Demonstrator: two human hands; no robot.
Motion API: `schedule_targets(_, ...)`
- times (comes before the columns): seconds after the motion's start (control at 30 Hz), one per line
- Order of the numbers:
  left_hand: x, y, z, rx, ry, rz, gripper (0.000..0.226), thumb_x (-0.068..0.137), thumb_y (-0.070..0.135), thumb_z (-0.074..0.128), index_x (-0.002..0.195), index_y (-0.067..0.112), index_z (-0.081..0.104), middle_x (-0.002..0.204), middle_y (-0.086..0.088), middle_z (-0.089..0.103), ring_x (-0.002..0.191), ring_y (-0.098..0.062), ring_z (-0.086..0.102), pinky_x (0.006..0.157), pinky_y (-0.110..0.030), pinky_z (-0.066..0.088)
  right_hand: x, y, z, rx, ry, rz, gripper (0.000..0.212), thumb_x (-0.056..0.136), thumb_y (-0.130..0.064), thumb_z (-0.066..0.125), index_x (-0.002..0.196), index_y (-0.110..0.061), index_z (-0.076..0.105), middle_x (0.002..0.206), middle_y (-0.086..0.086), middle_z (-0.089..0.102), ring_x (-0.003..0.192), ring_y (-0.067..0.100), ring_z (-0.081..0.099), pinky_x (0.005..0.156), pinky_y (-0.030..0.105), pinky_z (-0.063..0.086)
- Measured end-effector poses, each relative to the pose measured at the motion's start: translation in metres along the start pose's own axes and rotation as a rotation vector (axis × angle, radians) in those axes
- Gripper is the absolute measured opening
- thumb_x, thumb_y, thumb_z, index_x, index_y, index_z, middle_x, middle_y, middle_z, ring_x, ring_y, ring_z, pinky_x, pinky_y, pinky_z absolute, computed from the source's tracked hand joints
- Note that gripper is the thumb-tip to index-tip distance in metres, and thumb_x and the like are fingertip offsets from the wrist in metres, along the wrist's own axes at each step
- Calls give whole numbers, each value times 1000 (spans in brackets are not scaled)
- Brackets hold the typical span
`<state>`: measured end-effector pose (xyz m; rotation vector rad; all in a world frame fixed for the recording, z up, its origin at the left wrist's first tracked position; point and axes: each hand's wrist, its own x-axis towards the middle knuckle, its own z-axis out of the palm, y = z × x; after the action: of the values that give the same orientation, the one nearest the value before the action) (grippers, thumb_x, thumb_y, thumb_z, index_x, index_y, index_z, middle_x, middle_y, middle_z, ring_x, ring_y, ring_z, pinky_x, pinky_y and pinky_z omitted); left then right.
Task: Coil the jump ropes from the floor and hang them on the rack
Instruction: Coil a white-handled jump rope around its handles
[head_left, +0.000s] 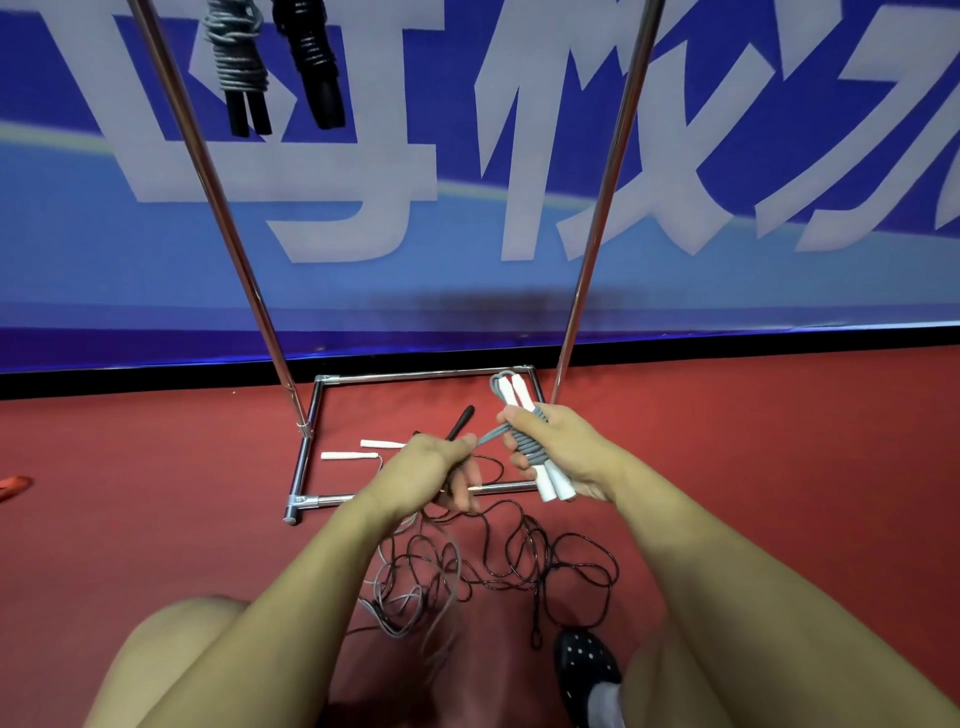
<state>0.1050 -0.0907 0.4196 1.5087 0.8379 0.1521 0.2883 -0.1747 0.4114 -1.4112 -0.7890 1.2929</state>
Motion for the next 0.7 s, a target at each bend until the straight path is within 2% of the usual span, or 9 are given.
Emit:
schedule_targets(0.2,1,2,-1,-29,131,67,37,105,31,56,85,2,70,60,-4,64,39,-13,50,43,-19,39,5,1,-2,161,39,74,47,104,-46,52,123,-5,63,77,6,61,61,19,54,54,28,45)
schedule_targets(0.27,2,2,-3,42,187,98,37,103,33,58,88,4,74,59,-2,62,36,-11,37,41,-19,31,5,0,-4,179,32,96,51,107,-43,43,128,-1,63,78,7,62,63,19,54,58,30,44)
schedule_targets(0.33,2,2,-5,127,233,140,36,103,35,58,85,11,77,57,1,60,40,-10,33,43,-21,29,5,0,-7,173,27,103,51,108,-37,37,131,2,61,81,8,63,66,20,55,63,31,43)
schedule_targets(0.4,3,1,-7,169,267,163,35,103,34,56,81,17,77,56,2,56,44,-11,34,46,-23,29,4,-2,-6,162,23,104,47,109,-32,37,131,2,60,86,10,66,68,19,56,64,30,45)
schedule_targets(0.53,6,-2,-8,192,324,211,36,102,34,56,74,23,74,58,-1,44,53,-18,33,55,-29,28,0,-5,-1,168,22,57,28,109,-21,43,115,-4,64,96,15,71,70,13,64,66,25,51)
schedule_targets(0.7,3,1,-3,201,275,258,31,102,24,52,79,21,74,57,0,42,52,-17,32,51,-28,25,4,0,-3,47,52,-29,21,101,-20,61,116,-9,69,98,7,72,92,14,63,89,28,51)
